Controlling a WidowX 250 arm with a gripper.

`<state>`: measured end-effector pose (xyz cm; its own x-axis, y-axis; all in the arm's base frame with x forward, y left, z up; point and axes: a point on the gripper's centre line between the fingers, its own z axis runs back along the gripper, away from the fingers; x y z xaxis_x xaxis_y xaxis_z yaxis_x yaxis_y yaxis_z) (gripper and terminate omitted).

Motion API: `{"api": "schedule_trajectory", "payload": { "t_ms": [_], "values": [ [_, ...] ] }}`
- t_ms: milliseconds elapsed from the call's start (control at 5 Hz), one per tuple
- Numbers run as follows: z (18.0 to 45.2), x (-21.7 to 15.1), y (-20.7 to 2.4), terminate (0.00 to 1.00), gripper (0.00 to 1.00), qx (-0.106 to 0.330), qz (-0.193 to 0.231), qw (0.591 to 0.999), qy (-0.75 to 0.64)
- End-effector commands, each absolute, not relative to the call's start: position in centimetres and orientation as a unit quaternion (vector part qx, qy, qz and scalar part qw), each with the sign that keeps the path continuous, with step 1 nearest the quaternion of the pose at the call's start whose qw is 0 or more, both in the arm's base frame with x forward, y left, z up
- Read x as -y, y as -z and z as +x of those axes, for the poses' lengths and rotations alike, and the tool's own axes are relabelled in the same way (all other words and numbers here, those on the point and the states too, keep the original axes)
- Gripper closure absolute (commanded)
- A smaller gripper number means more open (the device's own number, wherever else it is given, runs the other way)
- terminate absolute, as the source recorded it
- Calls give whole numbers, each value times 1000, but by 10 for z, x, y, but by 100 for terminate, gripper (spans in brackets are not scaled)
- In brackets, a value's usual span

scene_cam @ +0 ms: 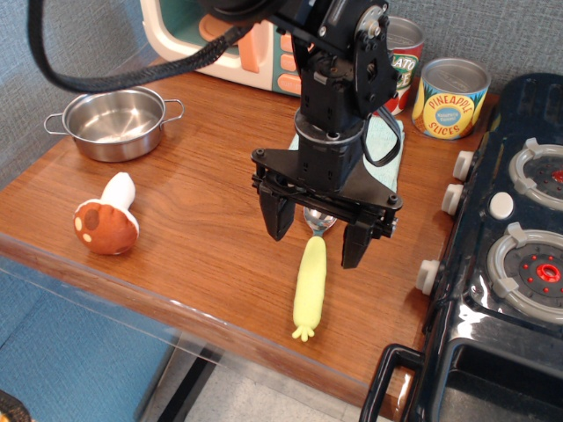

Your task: Place the mushroom on the blue rag.

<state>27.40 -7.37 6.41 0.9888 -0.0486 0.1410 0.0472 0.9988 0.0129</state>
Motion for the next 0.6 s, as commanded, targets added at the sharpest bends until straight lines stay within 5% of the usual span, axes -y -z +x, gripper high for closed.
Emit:
{"api": "schedule_trajectory", "payload": {
  "t_ms": [0,400],
  "values": [
    [274,74,-64,0,0,71,5,997,24],
    [263,-5,-89,0,0,103,33,993,-41]
  ]
}}
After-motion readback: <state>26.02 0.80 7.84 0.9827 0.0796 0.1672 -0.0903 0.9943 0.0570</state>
